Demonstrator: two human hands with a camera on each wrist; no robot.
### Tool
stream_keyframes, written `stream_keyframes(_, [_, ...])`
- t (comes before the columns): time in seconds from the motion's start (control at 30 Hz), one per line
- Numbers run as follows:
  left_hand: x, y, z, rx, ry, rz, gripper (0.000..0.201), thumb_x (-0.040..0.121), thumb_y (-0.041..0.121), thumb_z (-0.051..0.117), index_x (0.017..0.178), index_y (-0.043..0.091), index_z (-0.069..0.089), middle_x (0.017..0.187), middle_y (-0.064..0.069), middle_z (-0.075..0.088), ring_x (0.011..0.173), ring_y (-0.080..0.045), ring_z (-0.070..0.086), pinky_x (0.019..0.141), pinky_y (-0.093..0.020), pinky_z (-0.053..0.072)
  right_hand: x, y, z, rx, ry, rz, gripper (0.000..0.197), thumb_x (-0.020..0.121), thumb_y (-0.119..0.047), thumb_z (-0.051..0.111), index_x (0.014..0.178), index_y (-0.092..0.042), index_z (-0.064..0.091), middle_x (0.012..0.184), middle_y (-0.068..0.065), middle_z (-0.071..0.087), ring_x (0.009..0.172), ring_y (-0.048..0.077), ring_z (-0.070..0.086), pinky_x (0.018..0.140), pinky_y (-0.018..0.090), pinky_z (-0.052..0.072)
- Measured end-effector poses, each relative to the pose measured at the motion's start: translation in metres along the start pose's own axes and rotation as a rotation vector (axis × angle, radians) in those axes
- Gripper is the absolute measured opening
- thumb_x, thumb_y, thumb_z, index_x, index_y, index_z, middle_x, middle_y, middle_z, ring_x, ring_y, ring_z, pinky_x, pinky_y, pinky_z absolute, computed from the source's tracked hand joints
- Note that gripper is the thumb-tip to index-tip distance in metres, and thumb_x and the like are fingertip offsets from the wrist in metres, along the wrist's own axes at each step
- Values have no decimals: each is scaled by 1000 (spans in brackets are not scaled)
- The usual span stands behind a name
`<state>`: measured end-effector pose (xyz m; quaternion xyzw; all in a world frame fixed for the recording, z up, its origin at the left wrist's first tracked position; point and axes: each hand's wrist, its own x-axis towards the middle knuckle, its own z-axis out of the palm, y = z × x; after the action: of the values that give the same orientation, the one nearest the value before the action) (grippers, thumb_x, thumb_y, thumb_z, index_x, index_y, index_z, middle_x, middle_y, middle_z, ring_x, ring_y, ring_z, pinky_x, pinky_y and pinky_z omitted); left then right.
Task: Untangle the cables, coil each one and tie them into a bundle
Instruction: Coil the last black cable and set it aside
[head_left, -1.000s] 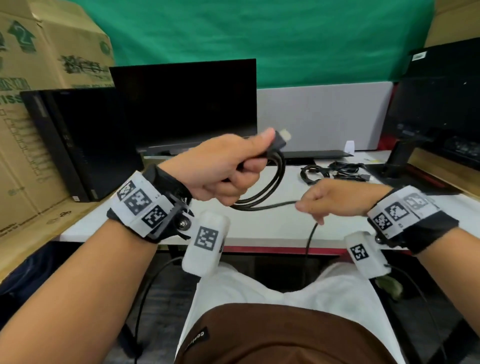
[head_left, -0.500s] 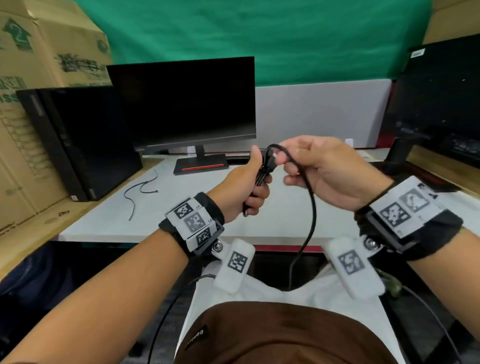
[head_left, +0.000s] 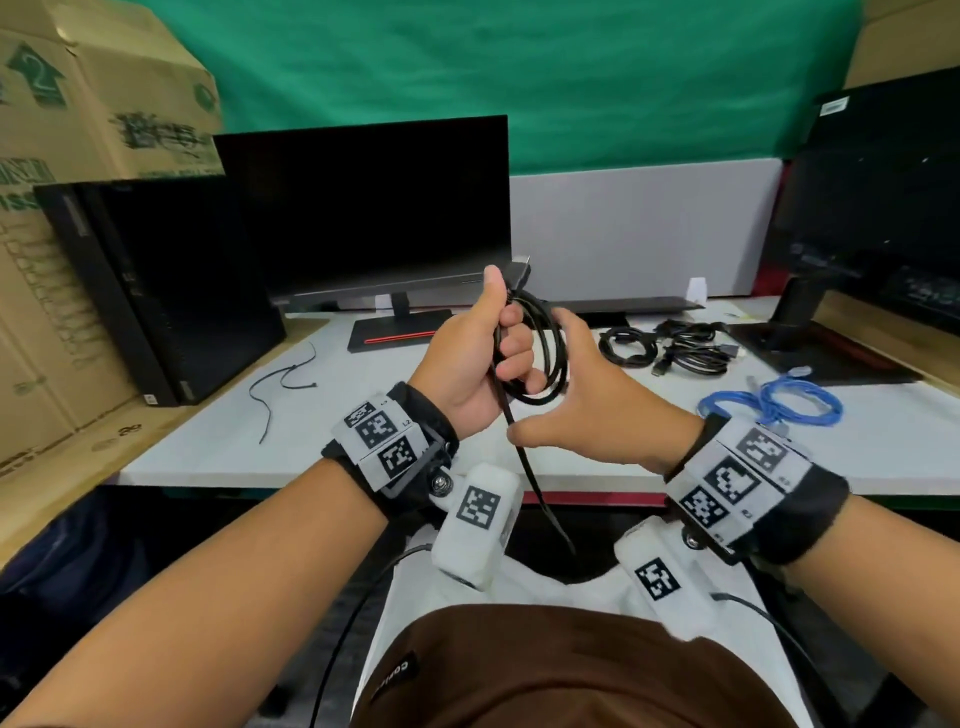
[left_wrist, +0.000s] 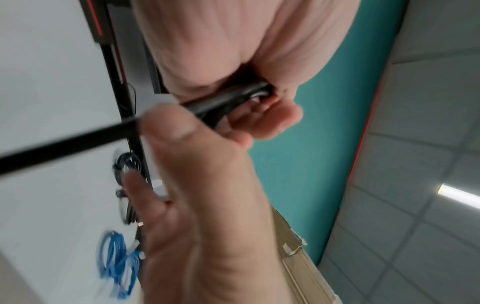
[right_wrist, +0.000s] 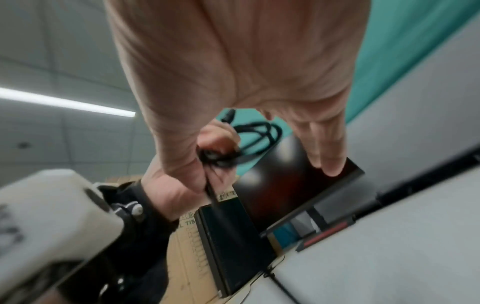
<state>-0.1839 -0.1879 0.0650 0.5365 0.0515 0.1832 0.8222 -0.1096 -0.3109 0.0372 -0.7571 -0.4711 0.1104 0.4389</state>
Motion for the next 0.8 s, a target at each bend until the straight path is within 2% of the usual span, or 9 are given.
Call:
stream_keyframes(0.07, [0,0,2,-31,-31,-2,49,98,60,38,73,19,44,47,8,32,31,-7,25,41,-24,40,-2,1,5,128,-36,23,114,68,-9,80,152,-37,9,107,1,61,76,7,68,73,30,61])
stream_keyframes(0.13, [0,3,1,-31,-32,-6,49,99,60,37,74,19,44,45,9,30,30,-6,23,37,-22,33,-2,-1,9,301,-3,21,100,66,3,75,145,-36,27,107,18,63,66,20,68,67,46,62])
stream_keyframes(0.23, [-2,13,-5,-8,-53,-81,48,99,59,37,74,19,43,44,9,28,28,-5,22,34,-21,24,0,-2,8,399,-42,34,78,69,6,64,133,-30,39,89,28,61,45,18,51,44,30,44])
stream_keyframes(0.33, [-5,21,-9,67,-84,-182,48,99,59,39,71,20,43,44,10,25,27,-5,19,33,-20,20,1,2,0,383,-152,91,62,75,-5,73,124,-26,41,81,14,52,45,13,37,42,25,30])
stream_keyframes(0.4, [-8,24,-9,90,-109,-233,50,100,58,38,68,20,42,43,10,25,27,-5,18,33,-20,17,1,4,-6,453,-226,116,59,77,-29,80,121,-21,42,80,8,50,44,12,29,41,21,24])
stream_keyframes(0.5, [-11,26,-5,100,-133,-268,53,100,59,38,63,21,40,42,9,24,27,-6,18,35,-21,14,6,4,-9,530,-187,135,48,91,-58,56,107,-14,45,89,9,45,40,10,24,42,16,19])
stream_keyframes(0.6, [-12,21,4,54,-121,-246,55,100,60,39,61,21,40,44,8,24,29,-8,20,37,-21,23,10,6,-5,554,3,173,35,105,-45,37,86,-17,41,78,13,49,37,8,23,41,12,19])
stream_keyframes(0.73, [-16,14,11,-50,-209,-206,54,92,67,40,66,19,41,41,8,27,29,-8,25,49,-26,48,12,8,-5,593,78,158,31,107,-39,34,86,-16,40,51,-5,49,40,9,22,40,13,19])
stream_keyframes(0.8, [-20,16,11,-18,-303,-187,52,90,67,37,68,20,42,37,9,27,27,-7,24,56,-29,47,13,7,-8,605,44,111,29,106,-40,36,92,-16,40,50,-4,46,40,10,21,40,14,19])
